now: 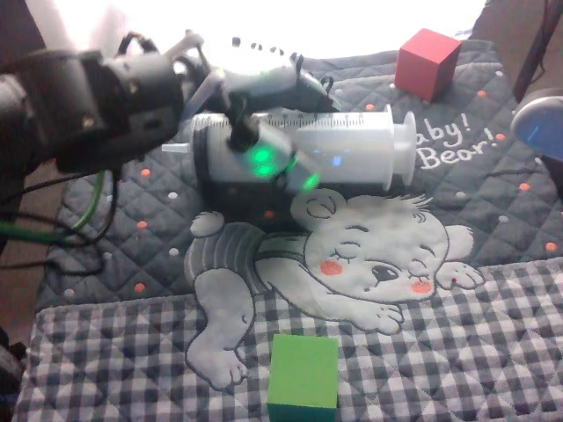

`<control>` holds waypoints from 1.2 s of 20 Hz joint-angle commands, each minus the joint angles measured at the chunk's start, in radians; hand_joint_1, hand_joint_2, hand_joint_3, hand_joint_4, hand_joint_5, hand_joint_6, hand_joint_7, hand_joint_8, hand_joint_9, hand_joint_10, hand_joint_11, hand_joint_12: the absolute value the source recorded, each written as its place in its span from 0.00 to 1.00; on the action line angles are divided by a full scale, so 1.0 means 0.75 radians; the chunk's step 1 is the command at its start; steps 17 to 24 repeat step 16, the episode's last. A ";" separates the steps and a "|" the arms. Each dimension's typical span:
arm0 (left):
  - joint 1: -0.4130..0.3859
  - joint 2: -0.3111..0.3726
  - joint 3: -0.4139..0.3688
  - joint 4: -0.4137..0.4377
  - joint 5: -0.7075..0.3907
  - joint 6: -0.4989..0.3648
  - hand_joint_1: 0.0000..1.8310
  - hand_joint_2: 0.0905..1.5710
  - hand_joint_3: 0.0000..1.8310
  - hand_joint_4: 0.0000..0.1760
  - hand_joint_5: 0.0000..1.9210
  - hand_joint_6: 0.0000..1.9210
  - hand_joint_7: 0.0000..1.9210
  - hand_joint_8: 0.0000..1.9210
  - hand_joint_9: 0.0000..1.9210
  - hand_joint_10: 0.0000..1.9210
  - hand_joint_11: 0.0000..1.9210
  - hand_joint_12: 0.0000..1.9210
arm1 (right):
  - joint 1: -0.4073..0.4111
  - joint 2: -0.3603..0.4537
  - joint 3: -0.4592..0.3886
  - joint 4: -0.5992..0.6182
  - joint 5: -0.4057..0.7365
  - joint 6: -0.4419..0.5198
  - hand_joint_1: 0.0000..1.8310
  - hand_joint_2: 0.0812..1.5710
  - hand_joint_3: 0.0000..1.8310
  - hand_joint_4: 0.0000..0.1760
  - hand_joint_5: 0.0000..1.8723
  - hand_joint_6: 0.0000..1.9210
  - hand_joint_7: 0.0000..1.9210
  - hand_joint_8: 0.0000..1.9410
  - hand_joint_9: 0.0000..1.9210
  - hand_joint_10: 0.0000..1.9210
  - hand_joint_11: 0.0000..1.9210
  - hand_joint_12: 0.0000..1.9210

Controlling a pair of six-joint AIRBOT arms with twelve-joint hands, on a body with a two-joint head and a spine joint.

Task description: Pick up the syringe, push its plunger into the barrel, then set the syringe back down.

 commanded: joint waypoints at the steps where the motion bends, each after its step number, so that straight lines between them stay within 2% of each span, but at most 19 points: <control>1: -0.024 0.036 -0.017 -0.015 -0.182 -0.003 0.28 0.47 0.00 0.90 0.01 0.00 0.01 0.00 0.00 0.00 0.00 0.01 | 0.015 0.007 -0.003 0.015 0.154 0.004 0.04 0.53 0.00 0.00 0.06 0.00 0.02 0.00 0.00 0.00 0.00 0.00; 2: -0.026 0.076 -0.053 -0.015 -0.219 -0.003 0.26 0.46 0.00 0.98 0.00 0.00 0.00 0.00 0.00 0.00 0.00 0.00 | 0.012 0.007 -0.003 0.015 0.154 0.004 0.05 0.53 0.00 0.00 0.06 0.00 0.02 0.00 0.00 0.00 0.00 0.00; 3: -0.027 0.113 -0.084 -0.038 -0.259 0.020 0.24 0.45 0.00 1.00 0.00 0.00 0.00 0.00 0.00 0.00 0.00 0.00 | 0.009 0.007 -0.004 0.017 0.154 0.004 0.05 0.54 0.00 0.00 0.05 0.00 0.02 0.00 0.00 0.00 0.01 0.00; 6: -0.013 0.247 -0.196 -0.181 -0.385 0.146 0.22 0.45 0.00 1.00 0.00 0.00 0.00 0.00 0.00 0.00 0.00 0.00 | 0.000 0.007 -0.006 0.019 0.154 0.004 0.05 0.57 0.01 0.00 0.04 0.00 0.01 0.00 0.00 0.00 0.01 0.00; 7: -0.009 0.297 -0.237 -0.223 -0.425 0.192 0.24 0.45 0.00 1.00 0.00 0.00 0.00 0.00 0.00 0.00 0.00 0.00 | -0.002 0.007 -0.007 0.020 0.154 0.004 0.05 0.58 0.01 0.00 0.05 0.00 0.01 0.00 0.00 0.00 0.01 0.00; 8: -0.001 0.353 -0.285 -0.292 -0.483 0.272 0.24 0.46 0.00 1.00 0.00 0.00 0.00 0.00 0.00 0.00 0.00 0.00 | -0.004 0.007 -0.008 0.021 0.154 0.004 0.04 0.57 0.00 0.00 0.05 0.00 0.01 0.00 0.00 0.00 0.01 0.00; 9: 0.011 0.403 -0.329 -0.391 -0.548 0.362 0.26 0.46 0.00 0.92 0.00 0.00 0.00 0.00 0.00 0.00 0.00 0.00 | -0.006 0.007 -0.008 0.021 0.154 0.004 0.03 0.57 0.01 0.00 0.04 0.00 0.01 0.00 0.00 0.00 0.01 0.01; 10: 0.027 0.449 -0.366 -0.474 -0.615 0.439 0.31 0.46 0.00 0.69 0.00 0.00 0.00 0.00 0.00 0.00 0.00 0.00 | -0.009 0.007 -0.009 0.022 0.154 0.004 0.05 0.60 0.01 0.00 0.03 0.00 0.00 0.00 0.00 0.00 0.02 0.01; 11: 0.042 0.498 -0.406 -0.549 -0.688 0.508 0.26 0.53 0.01 0.44 0.00 0.00 0.00 0.00 0.00 0.00 0.00 0.00 | -0.010 0.007 -0.010 0.025 0.155 0.004 0.05 0.61 0.01 0.00 0.03 0.00 0.00 0.00 0.00 0.00 0.03 0.01; 12: 0.051 0.535 -0.436 -0.585 -0.734 0.541 0.25 0.48 0.00 0.66 0.00 0.00 0.00 0.00 0.00 0.00 0.00 0.00 | -0.010 0.007 -0.011 0.026 0.155 0.004 0.08 0.63 0.01 0.00 0.03 0.00 0.00 0.00 0.00 0.00 0.03 0.01; 13: 0.062 0.574 -0.472 -0.619 -0.797 0.582 0.18 0.49 0.00 0.67 0.00 0.00 0.00 0.00 0.00 0.00 0.00 0.00 | -0.010 0.008 -0.011 0.027 0.155 0.004 0.11 0.63 0.01 0.00 0.03 0.00 0.01 0.00 0.00 0.00 0.03 0.01; 14: 0.085 0.625 -0.520 -0.665 -0.891 0.627 0.16 0.50 0.01 0.55 0.00 0.00 0.00 0.00 0.00 0.00 0.00 0.00 | -0.010 0.008 -0.011 0.027 0.157 0.004 0.13 0.63 0.01 0.00 0.04 0.00 0.01 0.00 0.00 0.00 0.03 0.01; 15: 0.107 0.659 -0.555 -0.689 -0.957 0.657 0.26 0.49 0.00 0.58 0.00 0.00 0.00 0.00 0.00 0.00 0.00 0.00 | -0.011 0.009 -0.012 0.027 0.159 0.004 0.18 0.58 0.00 0.00 0.06 0.01 0.02 0.01 0.00 0.00 0.02 0.00; 16: 0.125 0.683 -0.582 -0.706 -1.012 0.677 0.30 0.58 0.01 0.14 0.00 0.00 0.00 0.00 0.00 0.00 0.00 0.00 | -0.012 0.012 -0.013 0.028 0.159 0.004 0.19 0.56 0.00 0.00 0.07 0.00 0.03 0.00 0.00 0.00 0.01 0.00; 24: 0.125 0.683 -0.582 -0.706 -1.012 0.677 0.30 0.58 0.01 0.14 0.00 0.00 0.00 0.00 0.00 0.00 0.00 0.00 | -0.012 0.012 -0.013 0.028 0.159 0.004 0.19 0.56 0.00 0.00 0.07 0.00 0.03 0.00 0.00 0.00 0.01 0.00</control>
